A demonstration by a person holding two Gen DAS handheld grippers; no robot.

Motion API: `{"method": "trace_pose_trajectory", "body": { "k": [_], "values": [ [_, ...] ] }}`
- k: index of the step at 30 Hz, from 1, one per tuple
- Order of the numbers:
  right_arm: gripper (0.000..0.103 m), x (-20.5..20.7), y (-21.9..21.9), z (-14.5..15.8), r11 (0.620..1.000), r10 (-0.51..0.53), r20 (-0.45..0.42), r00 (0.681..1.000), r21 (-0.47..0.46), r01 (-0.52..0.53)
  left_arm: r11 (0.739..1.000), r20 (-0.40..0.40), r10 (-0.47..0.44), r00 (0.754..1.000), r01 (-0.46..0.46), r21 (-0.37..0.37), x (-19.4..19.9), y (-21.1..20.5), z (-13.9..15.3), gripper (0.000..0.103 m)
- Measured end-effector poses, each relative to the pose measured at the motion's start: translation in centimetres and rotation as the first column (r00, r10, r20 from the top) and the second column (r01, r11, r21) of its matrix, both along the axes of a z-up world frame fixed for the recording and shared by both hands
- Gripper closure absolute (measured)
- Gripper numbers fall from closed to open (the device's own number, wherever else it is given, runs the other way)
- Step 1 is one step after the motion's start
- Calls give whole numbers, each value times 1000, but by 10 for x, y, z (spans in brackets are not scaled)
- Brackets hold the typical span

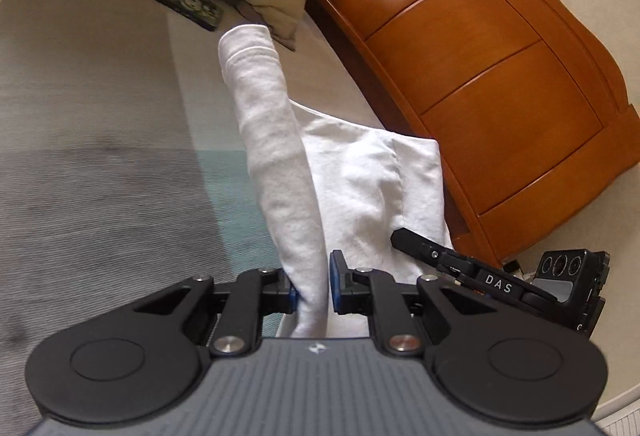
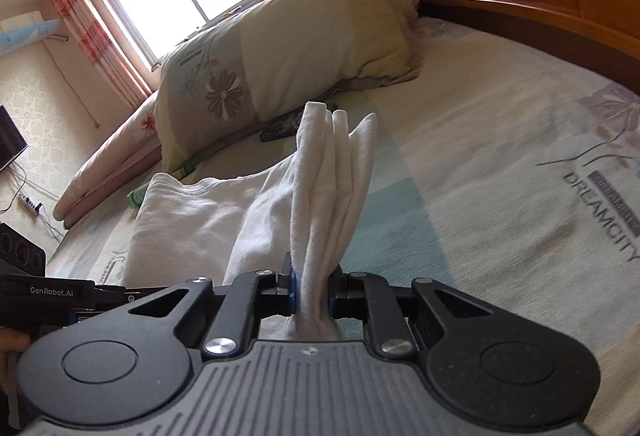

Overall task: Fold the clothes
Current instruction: 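Lay the folded edge down onto the shirt with both grippers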

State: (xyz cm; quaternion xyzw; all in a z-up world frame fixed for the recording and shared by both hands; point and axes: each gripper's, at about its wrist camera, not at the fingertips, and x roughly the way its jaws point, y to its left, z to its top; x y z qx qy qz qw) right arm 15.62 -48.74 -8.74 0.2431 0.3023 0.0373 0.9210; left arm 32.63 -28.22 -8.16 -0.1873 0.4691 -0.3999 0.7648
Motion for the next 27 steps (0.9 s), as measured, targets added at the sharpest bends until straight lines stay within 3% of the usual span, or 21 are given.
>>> {"method": "trace_pose_trajectory", "body": {
  "k": [7, 11, 19, 27],
  "values": [
    [85, -3, -60, 10, 989, -98, -35, 995, -110, 94, 991, 7, -137, 991, 137, -5, 13, -81, -2, 90],
    [85, 0, -87, 14, 976, -136, -51, 989, -176, 125, 986, -10, -162, 987, 161, -46, 18, -102, -3, 90],
    [85, 29, -131, 15, 952, -183, -81, 980, -265, 156, 985, -35, -161, 986, 158, -76, 19, -114, 2, 90],
    [85, 59, -153, -3, 947, -187, -123, 975, -285, 145, 988, -64, -147, 987, 143, -62, 19, -103, -11, 90]
  ]
}}
